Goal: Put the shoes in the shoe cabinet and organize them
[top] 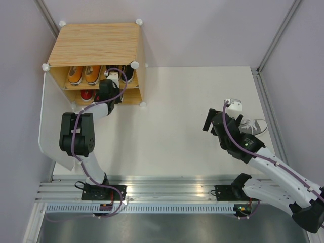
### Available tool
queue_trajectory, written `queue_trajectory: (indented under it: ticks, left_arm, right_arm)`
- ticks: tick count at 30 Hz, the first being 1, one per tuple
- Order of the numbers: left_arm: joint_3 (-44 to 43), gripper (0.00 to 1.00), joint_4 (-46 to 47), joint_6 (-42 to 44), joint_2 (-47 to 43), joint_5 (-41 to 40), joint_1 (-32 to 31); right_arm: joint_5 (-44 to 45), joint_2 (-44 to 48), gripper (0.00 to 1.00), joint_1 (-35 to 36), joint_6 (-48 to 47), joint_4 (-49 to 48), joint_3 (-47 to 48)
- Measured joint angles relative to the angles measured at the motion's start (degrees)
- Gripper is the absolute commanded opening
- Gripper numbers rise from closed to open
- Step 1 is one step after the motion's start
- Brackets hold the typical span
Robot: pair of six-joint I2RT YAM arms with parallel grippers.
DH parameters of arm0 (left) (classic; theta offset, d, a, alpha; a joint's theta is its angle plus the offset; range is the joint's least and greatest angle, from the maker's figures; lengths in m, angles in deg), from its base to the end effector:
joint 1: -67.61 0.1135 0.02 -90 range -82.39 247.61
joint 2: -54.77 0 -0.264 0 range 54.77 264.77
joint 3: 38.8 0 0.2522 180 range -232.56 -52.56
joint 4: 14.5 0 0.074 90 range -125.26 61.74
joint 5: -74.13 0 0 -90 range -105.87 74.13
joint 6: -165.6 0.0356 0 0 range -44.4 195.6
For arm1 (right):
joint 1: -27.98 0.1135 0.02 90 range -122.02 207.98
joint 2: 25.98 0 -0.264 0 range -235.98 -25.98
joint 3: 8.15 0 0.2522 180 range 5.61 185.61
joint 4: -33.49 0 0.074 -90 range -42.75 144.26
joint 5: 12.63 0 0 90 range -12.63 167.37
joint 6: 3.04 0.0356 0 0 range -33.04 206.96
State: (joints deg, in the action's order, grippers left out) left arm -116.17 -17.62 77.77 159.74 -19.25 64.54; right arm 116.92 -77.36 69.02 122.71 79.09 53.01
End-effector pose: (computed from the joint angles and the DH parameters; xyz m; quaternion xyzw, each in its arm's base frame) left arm 0.4054 -0.0196 0.1957 0.0251 0.8685 0.0217 0.4945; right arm 0.1552 0.1050 0.3032 0.1152 0.8440 0.0301 0.5229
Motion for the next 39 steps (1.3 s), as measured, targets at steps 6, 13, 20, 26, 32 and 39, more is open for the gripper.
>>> queue_trajectory:
  ticks: [6, 13, 20, 26, 32, 39]
  left_arm:
    - [-0.4, 0.2, -0.7, 0.0, 0.4, -1.1, 0.0]
    - [-0.4, 0.56, -1.4, -1.4, 0.1, -2.6, 0.5]
    - [-0.2, 0.8, -3.0, -3.7, -2.1, -3.1, 1.1]
    - [3.6, 0.89, -3.9, -5.5, -9.9, -2.2, 0.3]
    - [10.4, 0.95, -8.0, -7.4, -20.3, 0.1, -2.1]
    - [12.7, 1.0, -19.1, -8.8, -33.2, 3.5, -8.2]
  right_arm:
    - [0.2, 1.0, 0.91, 0.0, 0.1, 0.1, 0.0]
    - [0.3, 1.0, 0.91, 0.0, 0.3, 0.1, 0.0]
    - [0.1, 1.0, 0.91, 0.0, 0.3, 0.0, 0.0]
    - [-0.8, 1.1, 0.92, 0.0, -0.2, -0.5, 0.0]
    - [-1.9, 2.2, 0.94, 0.0, -1.2, -0.8, 0.4]
    - [-2.4, 2.5, 0.98, 0.0, -3.0, 2.3, 7.1]
